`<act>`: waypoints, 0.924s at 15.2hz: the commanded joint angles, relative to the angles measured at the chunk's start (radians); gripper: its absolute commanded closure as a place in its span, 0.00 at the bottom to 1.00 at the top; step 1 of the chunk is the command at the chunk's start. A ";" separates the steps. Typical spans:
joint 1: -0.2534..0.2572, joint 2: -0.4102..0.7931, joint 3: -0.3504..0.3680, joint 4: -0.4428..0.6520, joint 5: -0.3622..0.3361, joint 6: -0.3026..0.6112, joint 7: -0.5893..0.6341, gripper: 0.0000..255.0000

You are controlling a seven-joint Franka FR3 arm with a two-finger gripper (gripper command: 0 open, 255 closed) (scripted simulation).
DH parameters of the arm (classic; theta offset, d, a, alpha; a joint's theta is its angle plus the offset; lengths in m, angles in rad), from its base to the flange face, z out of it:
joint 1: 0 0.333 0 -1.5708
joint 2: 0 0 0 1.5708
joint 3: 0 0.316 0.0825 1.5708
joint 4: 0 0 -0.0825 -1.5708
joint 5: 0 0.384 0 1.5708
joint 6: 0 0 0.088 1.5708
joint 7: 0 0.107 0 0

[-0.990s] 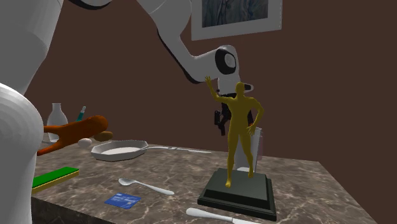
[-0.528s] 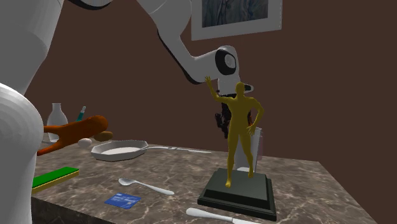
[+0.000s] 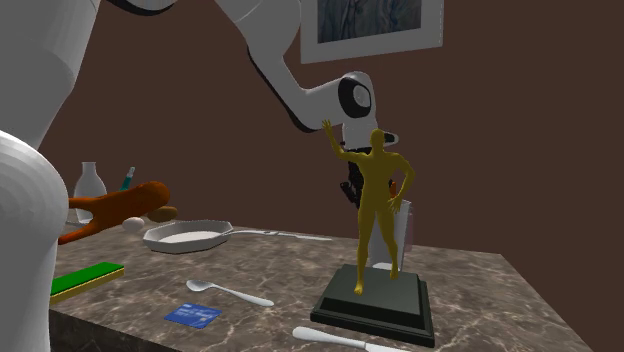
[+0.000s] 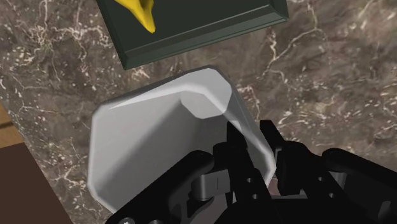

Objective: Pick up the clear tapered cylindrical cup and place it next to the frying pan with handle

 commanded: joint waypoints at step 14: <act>0.003 -0.056 -0.002 0.103 -0.003 -0.157 -0.012 1.00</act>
